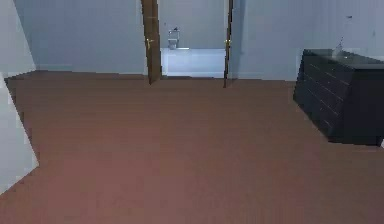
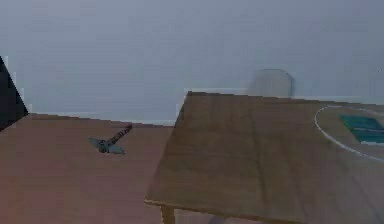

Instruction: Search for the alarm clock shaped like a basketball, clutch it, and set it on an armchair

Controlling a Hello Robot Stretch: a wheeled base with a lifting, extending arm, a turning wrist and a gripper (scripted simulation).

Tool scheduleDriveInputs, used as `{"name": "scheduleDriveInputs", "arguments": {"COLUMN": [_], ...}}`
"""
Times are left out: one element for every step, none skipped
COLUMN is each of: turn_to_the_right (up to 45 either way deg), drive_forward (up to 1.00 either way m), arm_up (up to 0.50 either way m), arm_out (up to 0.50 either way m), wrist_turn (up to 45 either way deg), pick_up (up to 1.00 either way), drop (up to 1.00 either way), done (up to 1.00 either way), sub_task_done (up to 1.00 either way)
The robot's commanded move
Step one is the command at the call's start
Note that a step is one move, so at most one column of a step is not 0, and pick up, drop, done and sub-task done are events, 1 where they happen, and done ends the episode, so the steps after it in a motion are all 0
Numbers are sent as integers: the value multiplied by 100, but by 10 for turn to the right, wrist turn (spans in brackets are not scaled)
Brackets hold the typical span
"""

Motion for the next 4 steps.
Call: {"name": "scheduleDriveInputs", "arguments": {"turn_to_the_right": [-390, 0, 360, 0], "drive_forward": [0, 25, 0, 100], "arm_up": [0, 0, 0, 0], "arm_out": [0, 0, 0, 0], "wrist_turn": [0, 0, 0, 0], "pick_up": [0, 0, 0, 0], "drop": [0, 0, 0, 0], "done": [0, 0, 0, 0], "sub_task_done": [0, 0, 0, 0]}}
